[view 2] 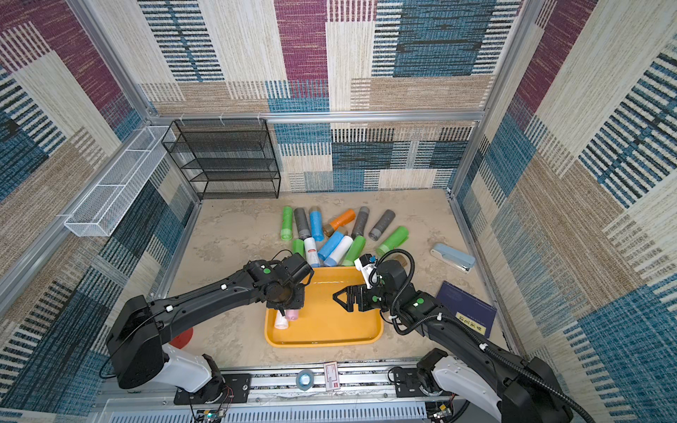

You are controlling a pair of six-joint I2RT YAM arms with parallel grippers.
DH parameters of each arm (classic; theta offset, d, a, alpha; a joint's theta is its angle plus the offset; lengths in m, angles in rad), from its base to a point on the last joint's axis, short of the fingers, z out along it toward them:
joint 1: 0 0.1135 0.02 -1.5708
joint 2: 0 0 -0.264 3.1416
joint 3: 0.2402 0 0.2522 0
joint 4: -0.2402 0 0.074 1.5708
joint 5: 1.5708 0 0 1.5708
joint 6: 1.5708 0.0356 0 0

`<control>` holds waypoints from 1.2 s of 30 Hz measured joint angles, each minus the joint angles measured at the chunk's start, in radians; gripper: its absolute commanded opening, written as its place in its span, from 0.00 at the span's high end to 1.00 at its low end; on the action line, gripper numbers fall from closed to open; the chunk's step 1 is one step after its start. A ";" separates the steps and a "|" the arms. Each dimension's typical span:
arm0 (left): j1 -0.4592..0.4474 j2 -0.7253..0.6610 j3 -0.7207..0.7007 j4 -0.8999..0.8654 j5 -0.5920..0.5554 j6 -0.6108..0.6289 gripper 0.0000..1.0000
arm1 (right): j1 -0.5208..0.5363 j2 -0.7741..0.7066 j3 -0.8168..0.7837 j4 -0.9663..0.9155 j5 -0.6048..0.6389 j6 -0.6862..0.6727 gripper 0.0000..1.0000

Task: Put the roll of trash bags into the storage box
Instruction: Place the roll of trash bags in the storage box.

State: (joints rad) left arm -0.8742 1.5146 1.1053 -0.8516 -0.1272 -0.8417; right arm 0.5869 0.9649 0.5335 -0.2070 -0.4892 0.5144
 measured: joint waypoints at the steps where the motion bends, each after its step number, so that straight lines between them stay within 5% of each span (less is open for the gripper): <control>1: -0.004 0.008 0.003 0.000 -0.002 0.000 0.66 | 0.000 -0.004 0.000 0.000 0.000 0.000 0.01; 36: -0.032 0.144 0.008 0.002 -0.088 -0.024 0.65 | 0.000 0.000 -0.021 0.000 0.001 0.000 0.01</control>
State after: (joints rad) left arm -0.9062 1.6585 1.1130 -0.8494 -0.2150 -0.8658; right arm 0.5869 0.9653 0.5121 -0.2066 -0.4885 0.5148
